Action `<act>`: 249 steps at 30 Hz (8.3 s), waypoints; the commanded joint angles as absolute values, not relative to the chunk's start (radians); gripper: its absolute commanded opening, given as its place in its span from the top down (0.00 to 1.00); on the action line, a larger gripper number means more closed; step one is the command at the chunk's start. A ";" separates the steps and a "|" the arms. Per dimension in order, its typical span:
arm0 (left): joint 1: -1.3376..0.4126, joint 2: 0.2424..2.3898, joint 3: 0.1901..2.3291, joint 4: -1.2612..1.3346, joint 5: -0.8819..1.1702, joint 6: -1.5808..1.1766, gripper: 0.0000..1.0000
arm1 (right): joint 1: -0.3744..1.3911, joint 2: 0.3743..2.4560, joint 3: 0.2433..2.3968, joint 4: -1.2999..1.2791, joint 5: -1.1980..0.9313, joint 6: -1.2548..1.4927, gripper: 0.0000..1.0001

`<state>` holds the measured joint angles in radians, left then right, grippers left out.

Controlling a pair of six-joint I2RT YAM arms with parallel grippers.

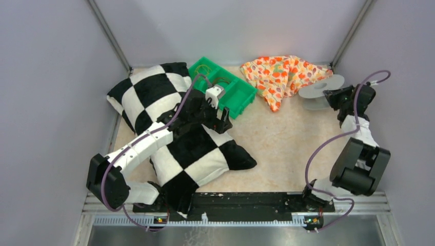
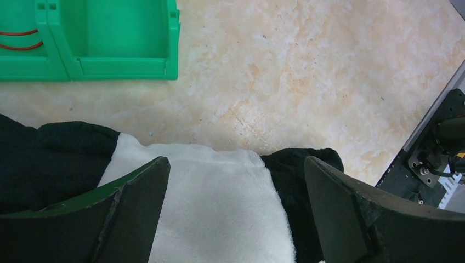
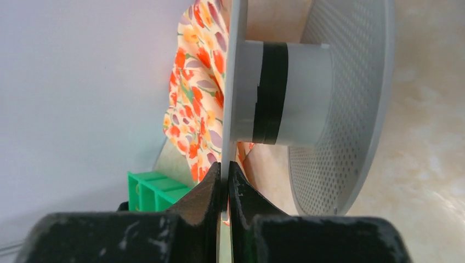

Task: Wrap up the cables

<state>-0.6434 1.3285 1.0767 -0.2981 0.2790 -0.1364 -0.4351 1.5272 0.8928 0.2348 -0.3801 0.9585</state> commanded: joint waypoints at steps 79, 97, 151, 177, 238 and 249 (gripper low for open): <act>-0.455 1.797 1.681 -0.430 -0.051 -0.190 0.07 | -0.293 0.920 0.715 -0.379 -0.121 0.593 0.17; -0.426 2.421 2.229 -0.437 -0.340 -0.390 0.37 | -0.292 0.849 0.843 -0.586 -0.008 0.490 0.16; -0.486 1.978 1.902 -0.199 -0.426 -0.271 1.00 | -0.292 0.961 0.865 -0.565 -0.150 0.464 0.17; -0.485 1.601 1.441 0.192 0.664 -0.667 1.00 | 0.095 0.898 0.836 0.036 -0.544 0.845 0.15; -0.615 1.402 1.437 0.056 0.810 -0.202 0.25 | 0.112 1.074 1.424 -0.496 -0.386 0.606 1.00; -0.900 1.367 1.198 0.341 0.435 0.321 0.25 | 0.153 1.090 1.308 -0.659 -0.463 0.801 1.00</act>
<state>-0.8066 1.3891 1.2510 0.1844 0.6163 0.0174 0.1295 1.1507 1.3312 -0.6437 -0.4232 0.7025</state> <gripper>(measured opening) 0.758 0.014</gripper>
